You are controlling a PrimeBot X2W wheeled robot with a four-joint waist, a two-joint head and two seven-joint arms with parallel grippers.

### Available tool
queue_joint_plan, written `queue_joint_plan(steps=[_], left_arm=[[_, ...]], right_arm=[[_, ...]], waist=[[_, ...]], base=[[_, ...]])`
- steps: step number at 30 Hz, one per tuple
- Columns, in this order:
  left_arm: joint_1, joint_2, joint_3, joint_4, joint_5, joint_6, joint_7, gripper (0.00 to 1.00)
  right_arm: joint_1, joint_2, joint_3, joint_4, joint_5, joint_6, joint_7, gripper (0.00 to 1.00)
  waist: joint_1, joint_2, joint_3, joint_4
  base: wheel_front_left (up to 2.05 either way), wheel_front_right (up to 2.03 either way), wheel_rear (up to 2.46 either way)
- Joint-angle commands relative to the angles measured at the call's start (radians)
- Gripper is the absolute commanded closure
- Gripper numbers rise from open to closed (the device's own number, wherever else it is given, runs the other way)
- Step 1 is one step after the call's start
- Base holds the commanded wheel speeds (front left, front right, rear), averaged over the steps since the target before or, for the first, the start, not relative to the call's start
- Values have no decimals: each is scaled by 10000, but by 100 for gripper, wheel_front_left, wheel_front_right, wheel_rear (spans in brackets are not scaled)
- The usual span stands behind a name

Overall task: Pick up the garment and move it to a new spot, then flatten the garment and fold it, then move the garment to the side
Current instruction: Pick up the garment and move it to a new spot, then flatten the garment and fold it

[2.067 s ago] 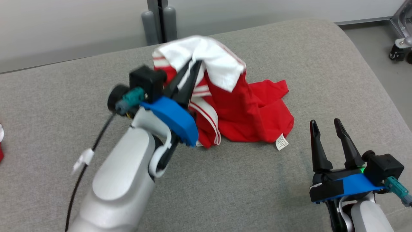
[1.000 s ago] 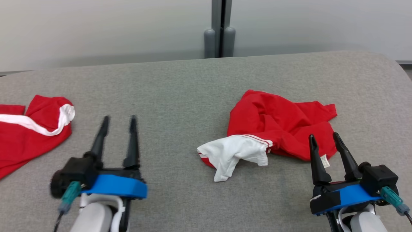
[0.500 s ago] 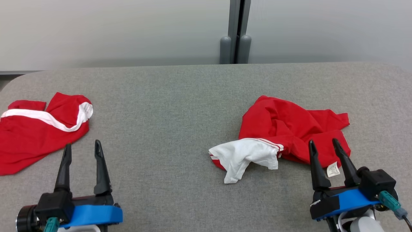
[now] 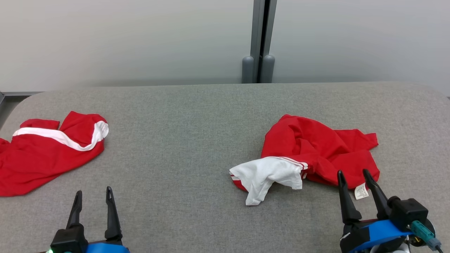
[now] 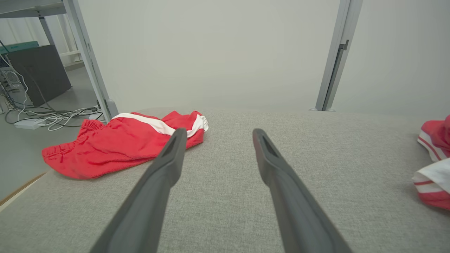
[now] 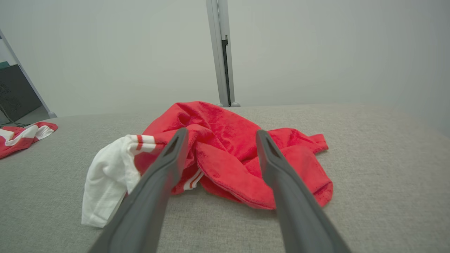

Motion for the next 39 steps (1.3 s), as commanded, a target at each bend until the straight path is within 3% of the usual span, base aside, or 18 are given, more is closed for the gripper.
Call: queue_joint_plan(steps=[1,39], left_arm=[[-106,31,49,139,99,-63,-29,0],[-242,-109,391,388,314,-381,-30,0]], right_arm=[[167,-24,-44,86,-75,5,-35,0],[240,-24,-35,219,-164,5,-35,0]], waist=[[1,1,-41,-2],[1,1,-35,16]], base=[[0,0,0],[0,0,0]])
